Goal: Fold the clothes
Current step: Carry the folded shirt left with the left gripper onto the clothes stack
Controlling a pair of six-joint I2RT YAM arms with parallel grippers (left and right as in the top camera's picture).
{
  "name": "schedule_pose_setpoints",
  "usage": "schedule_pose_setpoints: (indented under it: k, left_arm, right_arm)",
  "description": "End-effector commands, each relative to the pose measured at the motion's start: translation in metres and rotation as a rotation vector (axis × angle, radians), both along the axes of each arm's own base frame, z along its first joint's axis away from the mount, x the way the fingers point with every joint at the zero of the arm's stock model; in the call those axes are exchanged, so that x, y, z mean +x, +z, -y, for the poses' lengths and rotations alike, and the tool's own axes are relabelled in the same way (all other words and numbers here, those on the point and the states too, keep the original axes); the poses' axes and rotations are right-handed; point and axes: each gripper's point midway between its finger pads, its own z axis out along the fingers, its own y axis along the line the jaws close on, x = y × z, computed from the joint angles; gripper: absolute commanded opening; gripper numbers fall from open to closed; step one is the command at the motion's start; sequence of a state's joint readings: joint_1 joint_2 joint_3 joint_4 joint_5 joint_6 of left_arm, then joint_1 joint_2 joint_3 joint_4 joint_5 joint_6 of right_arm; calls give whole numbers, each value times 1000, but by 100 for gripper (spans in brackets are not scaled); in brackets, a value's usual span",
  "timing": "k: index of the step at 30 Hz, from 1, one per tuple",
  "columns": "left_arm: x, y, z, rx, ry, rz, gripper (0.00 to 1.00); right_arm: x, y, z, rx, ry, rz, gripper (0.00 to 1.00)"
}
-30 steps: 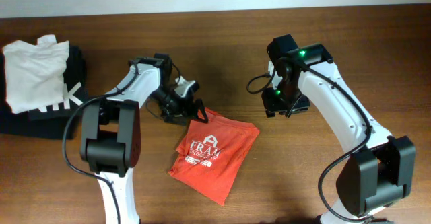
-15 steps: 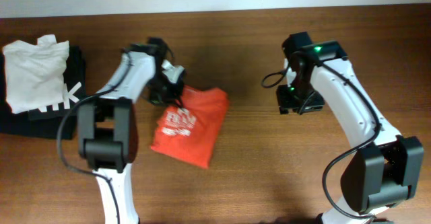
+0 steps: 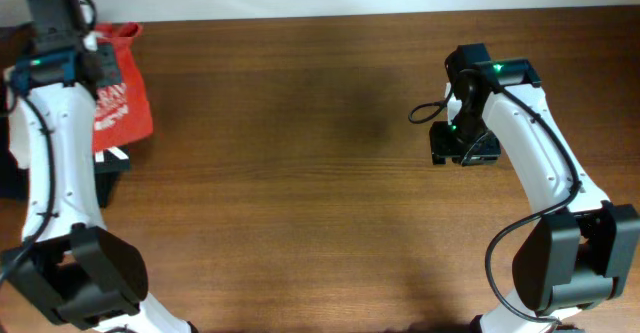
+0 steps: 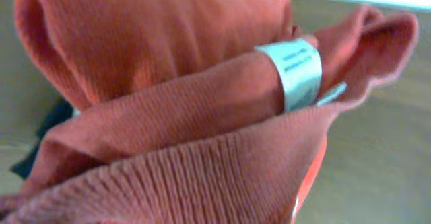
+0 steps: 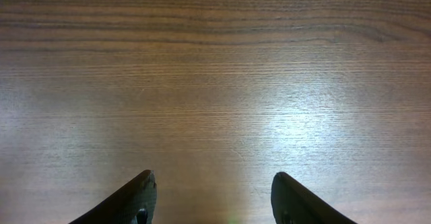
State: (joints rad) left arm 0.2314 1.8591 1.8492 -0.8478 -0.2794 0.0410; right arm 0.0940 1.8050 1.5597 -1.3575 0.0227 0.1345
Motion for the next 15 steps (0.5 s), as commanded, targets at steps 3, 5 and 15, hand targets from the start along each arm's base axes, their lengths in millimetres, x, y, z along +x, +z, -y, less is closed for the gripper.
schedule_pose_setpoints:
  k: [3, 5, 15]
  left_arm:
    - [0, 31, -59, 11, 70, 151, 0]
    - [4, 21, -86, 14, 111, 168, 0]
    - [-2, -34, -190, -76, 264, 233, 99]
  right_arm:
    - [3, 10, 4, -13, -6, 35, 59]
    - [3, 10, 4, -13, -6, 34, 59]
    - [1, 10, 5, -14, -6, 24, 59]
